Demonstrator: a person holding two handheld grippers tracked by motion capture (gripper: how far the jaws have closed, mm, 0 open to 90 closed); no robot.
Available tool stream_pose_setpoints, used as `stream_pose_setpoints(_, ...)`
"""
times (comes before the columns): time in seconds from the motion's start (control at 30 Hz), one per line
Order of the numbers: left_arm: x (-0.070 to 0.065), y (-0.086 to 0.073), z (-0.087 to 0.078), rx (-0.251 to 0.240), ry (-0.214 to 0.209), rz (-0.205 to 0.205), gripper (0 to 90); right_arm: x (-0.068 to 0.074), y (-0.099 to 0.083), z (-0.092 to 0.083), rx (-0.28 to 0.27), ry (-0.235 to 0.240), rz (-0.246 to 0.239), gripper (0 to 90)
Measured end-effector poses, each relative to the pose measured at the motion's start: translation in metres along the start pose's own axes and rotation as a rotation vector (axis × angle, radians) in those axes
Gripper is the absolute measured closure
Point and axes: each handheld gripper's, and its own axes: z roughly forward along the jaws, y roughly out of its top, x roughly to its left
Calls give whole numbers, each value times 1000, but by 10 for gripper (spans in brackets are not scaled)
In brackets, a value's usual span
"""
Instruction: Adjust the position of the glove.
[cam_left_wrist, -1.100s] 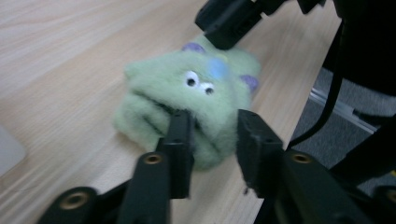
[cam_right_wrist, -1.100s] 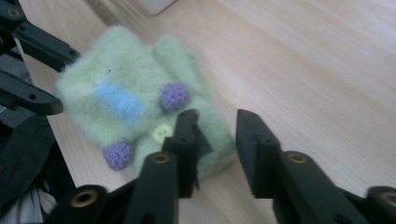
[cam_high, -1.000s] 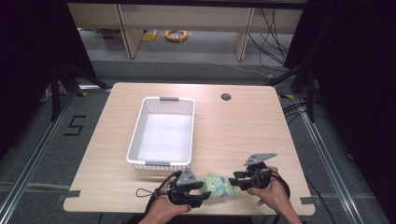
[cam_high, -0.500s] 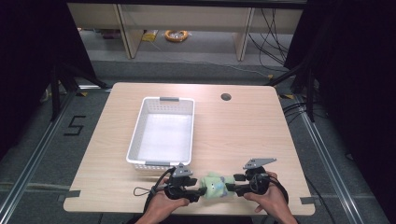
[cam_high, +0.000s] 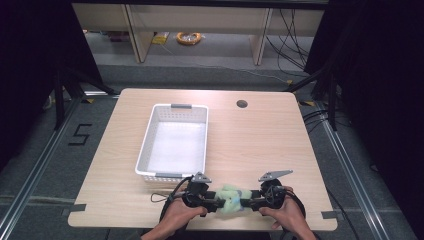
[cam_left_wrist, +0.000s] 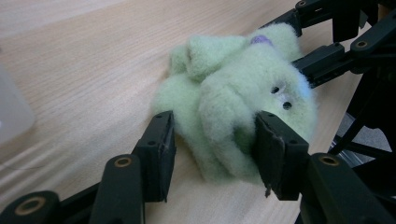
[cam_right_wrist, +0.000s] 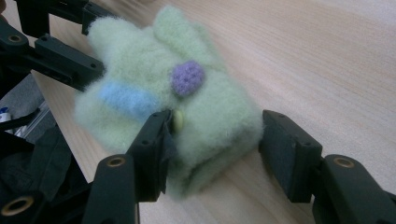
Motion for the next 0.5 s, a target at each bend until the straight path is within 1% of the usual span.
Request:
stream_pose_setpoints(0.03,1,0,1,11,-6,14,500,0,0,0,-3,-3,0,459)
stream_pose_setpoints(0.07,0,0,1,12,-5,4,503,0,0,1,-7,1,0,467)
stream_pose_setpoints(0.1,1,0,2,18,-13,1,509,0,0,0,-3,5,-1,473)
stream_pose_setpoints(0.13,1,0,2,18,-13,1,518,0,0,0,-3,5,-1,473)
stream_pose_setpoints(0.23,1,1,2,22,-36,9,573,-1,-1,1,-7,34,-12,520)
stream_pose_setpoints(0.3,1,0,2,18,-40,11,607,-2,-2,1,-12,34,-3,530)
stream_pose_setpoints(0.33,1,0,2,9,-48,3,626,-4,-2,1,-10,55,-3,550)
stream_pose_setpoints(0.37,2,-1,2,8,-58,3,643,-4,-2,1,-14,57,1,562)
stream_pose_setpoints(0.4,2,-1,2,9,-62,0,661,-3,-2,1,-10,66,20,575)
stream_pose_setpoints(0.43,2,-1,2,2,-60,-1,675,-4,-2,1,-14,70,5,585)
stream_pose_setpoints(0.47,2,-1,2,2,-64,4,686,-4,-2,1,-13,73,5,595)
stream_pose_setpoints(0.5,1,-2,2,-9,-51,-1,697,-4,-2,1,-11,85,6,607)
